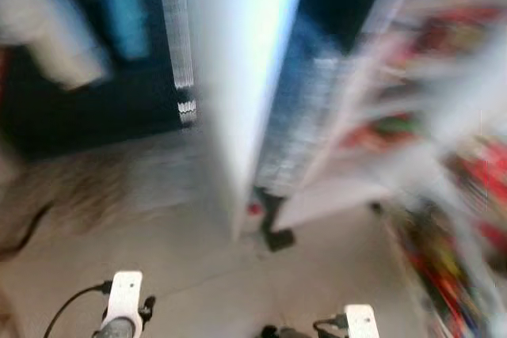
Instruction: Restocking fridge
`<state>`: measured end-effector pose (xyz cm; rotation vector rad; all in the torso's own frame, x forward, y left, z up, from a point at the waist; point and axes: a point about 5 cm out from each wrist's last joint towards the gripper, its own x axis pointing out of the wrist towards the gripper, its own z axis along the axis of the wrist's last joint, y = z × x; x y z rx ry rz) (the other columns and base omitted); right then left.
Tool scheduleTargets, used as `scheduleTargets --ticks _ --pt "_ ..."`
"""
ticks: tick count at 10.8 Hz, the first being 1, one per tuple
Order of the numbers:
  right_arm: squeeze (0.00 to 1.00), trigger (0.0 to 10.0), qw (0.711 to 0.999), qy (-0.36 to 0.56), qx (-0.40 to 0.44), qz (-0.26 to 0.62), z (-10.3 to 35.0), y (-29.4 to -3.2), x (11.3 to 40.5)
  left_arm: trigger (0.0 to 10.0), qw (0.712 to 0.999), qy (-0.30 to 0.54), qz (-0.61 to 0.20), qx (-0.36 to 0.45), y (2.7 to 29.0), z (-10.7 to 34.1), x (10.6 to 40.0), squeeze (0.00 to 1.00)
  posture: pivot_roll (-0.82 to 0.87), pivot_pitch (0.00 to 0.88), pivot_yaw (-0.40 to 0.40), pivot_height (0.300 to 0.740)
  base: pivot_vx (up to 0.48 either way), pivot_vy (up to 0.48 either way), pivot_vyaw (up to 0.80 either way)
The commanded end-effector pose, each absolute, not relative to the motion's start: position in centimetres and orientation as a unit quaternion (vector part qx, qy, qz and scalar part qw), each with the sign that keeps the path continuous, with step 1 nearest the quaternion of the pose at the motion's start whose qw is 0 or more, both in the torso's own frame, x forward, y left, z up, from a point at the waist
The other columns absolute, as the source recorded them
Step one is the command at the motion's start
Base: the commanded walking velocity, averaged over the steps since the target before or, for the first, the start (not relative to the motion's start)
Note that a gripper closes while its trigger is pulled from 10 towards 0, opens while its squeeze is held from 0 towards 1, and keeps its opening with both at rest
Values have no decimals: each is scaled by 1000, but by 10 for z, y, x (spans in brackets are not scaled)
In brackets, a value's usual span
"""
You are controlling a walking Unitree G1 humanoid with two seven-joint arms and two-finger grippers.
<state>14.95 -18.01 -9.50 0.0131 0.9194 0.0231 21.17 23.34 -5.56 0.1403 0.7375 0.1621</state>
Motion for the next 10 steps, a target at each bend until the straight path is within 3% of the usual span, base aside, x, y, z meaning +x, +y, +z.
scheduleTargets --ticks 1,7,10 --pt "0 10000 884 467 3 3 -100 -186 136 10000 920 381 61 71 225 -63 204 0 -119 183 -37 740 0 0 -800" --pt "0 10000 886 465 5 -2 -100 -183 137 10000 919 384 54 74 228 -62 206 0 -118 180 -20 740 0 0 -800" --pt "0 10000 891 452 20 -27 -99 -184 138 10000 918 386 52 71 227 -63 203 0 -121 183 -17 740 0 0 0"
